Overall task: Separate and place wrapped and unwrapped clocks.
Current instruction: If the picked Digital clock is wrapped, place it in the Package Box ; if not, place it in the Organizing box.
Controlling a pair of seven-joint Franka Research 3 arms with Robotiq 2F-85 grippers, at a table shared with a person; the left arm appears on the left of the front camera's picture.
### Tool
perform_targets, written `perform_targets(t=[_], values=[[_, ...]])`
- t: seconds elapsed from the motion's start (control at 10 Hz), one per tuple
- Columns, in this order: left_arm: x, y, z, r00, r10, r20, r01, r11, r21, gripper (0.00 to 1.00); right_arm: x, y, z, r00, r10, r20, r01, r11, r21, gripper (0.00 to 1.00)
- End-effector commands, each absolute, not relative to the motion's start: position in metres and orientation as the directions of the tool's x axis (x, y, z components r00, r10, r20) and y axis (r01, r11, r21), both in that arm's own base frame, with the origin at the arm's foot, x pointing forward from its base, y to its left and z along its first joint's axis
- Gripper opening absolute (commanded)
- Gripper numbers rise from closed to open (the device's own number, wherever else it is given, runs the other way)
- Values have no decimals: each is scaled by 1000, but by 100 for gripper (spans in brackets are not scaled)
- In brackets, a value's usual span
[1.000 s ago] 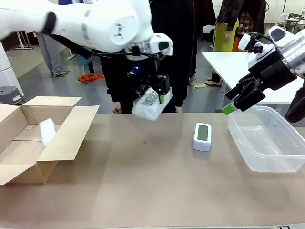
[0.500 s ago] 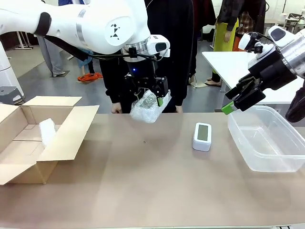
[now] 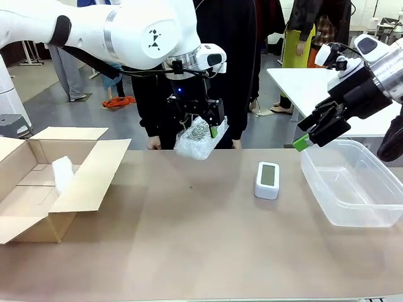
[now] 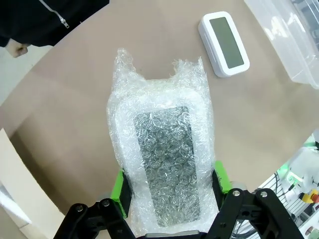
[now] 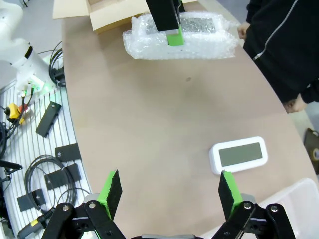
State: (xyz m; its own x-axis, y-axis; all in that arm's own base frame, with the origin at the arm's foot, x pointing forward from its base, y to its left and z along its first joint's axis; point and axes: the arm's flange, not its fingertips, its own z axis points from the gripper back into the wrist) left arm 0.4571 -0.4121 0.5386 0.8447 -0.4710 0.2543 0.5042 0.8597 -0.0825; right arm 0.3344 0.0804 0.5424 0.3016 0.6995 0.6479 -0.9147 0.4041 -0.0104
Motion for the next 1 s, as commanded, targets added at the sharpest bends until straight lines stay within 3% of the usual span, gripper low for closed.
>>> perform_targets(t=[0.0,0.5,0.6,0.9], values=[[457,-410,542,841,-475,260,506,860,-65,36,338,80,543,286,687,668,-924,382,3,100],[457,-410,542,841,-475,260,506,860,-65,36,338,80,543,286,687,668,-924,382,3,100],[457,-412,539,845,-471,254,504,860,-82,78,338,80,543,286,687,668,-924,382,3,100],[479,-334,557,969,-52,243,86,988,-131,78,338,80,543,286,687,668,-924,382,3,100]])
